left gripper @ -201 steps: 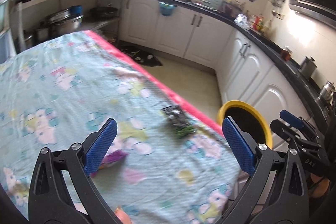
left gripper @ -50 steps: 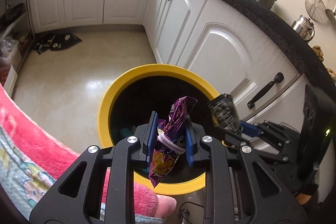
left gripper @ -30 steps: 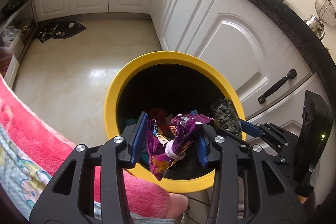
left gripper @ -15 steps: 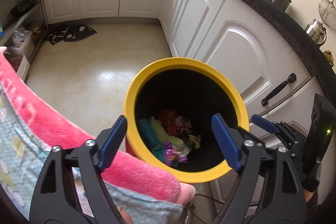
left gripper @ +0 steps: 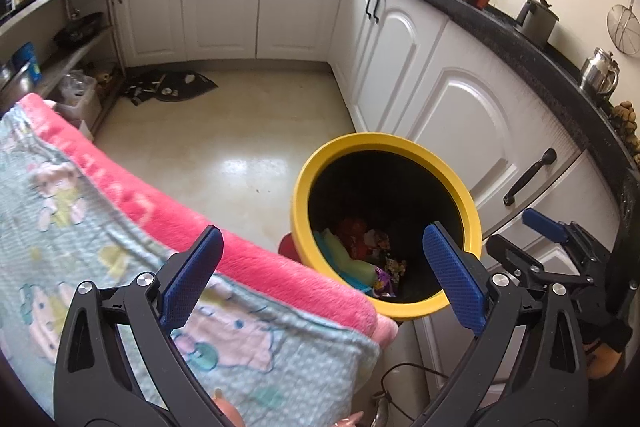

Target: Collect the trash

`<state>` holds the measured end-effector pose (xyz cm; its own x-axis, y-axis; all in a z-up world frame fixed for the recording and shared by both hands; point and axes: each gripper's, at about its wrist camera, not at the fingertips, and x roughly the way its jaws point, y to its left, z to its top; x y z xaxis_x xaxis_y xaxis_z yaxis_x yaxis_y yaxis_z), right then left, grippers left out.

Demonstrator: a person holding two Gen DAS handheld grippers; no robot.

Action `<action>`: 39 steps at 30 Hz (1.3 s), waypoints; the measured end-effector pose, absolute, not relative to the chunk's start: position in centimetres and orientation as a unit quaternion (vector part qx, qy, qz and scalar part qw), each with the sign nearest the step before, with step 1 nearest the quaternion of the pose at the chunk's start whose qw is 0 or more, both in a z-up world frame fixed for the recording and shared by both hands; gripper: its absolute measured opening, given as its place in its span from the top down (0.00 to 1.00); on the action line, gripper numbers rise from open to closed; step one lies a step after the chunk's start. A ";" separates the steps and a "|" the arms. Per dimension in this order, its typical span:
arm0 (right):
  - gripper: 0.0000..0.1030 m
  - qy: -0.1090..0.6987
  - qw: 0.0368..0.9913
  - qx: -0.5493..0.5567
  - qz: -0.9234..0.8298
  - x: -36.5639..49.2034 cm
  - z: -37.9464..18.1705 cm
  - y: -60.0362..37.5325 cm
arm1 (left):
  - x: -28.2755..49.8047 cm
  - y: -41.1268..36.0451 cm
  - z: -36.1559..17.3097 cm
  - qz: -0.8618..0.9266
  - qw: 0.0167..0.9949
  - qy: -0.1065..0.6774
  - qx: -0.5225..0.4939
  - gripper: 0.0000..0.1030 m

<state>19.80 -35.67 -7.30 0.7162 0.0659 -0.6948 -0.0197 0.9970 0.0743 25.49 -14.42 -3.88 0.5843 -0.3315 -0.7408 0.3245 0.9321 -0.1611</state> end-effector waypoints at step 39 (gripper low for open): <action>0.06 0.168 0.985 -0.036 0.006 4.2 -1.8 -25.6 | 10.2 -4.7 0.1 -0.092 0.959 0.267 -0.020 0.10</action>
<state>4.19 -25.55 -1.78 0.9432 -0.0007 -0.3321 -0.0238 0.9973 -0.0695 10.18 -4.71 0.14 0.8402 -0.1873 -0.5089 0.1656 0.9823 -0.0881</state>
